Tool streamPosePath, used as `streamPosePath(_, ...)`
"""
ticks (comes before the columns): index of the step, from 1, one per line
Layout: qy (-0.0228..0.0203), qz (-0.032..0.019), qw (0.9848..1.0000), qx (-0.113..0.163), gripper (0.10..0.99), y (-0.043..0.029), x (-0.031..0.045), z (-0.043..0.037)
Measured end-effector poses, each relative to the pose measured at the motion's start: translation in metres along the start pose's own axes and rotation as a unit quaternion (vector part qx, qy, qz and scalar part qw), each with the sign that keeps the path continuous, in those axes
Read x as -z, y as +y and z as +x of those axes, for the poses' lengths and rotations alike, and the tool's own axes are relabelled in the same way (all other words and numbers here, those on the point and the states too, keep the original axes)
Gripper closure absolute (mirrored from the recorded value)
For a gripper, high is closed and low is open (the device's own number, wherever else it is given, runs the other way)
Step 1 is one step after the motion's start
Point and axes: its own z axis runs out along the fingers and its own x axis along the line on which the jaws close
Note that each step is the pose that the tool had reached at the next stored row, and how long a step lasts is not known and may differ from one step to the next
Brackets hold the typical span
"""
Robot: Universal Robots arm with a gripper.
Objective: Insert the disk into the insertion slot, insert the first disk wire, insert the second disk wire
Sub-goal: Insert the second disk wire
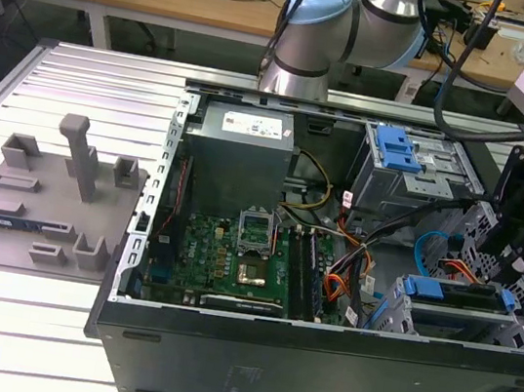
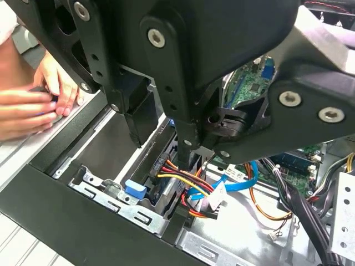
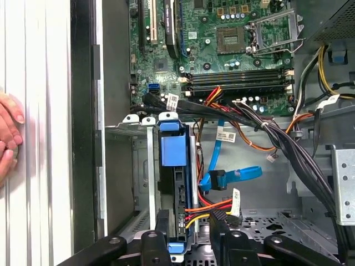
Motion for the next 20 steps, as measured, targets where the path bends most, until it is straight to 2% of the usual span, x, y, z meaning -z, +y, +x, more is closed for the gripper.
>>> streamPosePath(5,0.0003,0.0000,1.0000,0.000,0.663,0.0001,0.0002,-0.0017)
streamPosePath(8,0.0006,-0.0001,1.0000,-0.001,0.663,0.0006,0.0013,-0.0102)
streamPosePath(10,0.0020,0.0000,1.0000,-0.001,0.663,0.0010,0.0023,-0.0170)
streamPosePath(11,0.0039,0.0000,1.0000,-0.001,0.663,0.0013,0.0030,-0.0229)
streamPosePath(12,0.0107,0.0004,0.9999,-0.002,0.663,0.0018,0.0061,-0.0280)
streamPosePath(15,0.0299,0.0013,0.9995,-0.003,0.663,0.0037,0.0125,-0.0299)
streamPosePath(16,0.0389,0.0017,0.9992,-0.004,0.663,0.0062,0.0132,-0.0316)
streamPosePath(18,0.0405,0.0031,0.9992,-0.004,0.663,0.0098,0.0134,-0.0349)
streamPosePath(20,0.0399,0.0129,0.9991,-0.006,0.663,0.0178,0.0133,-0.0388)
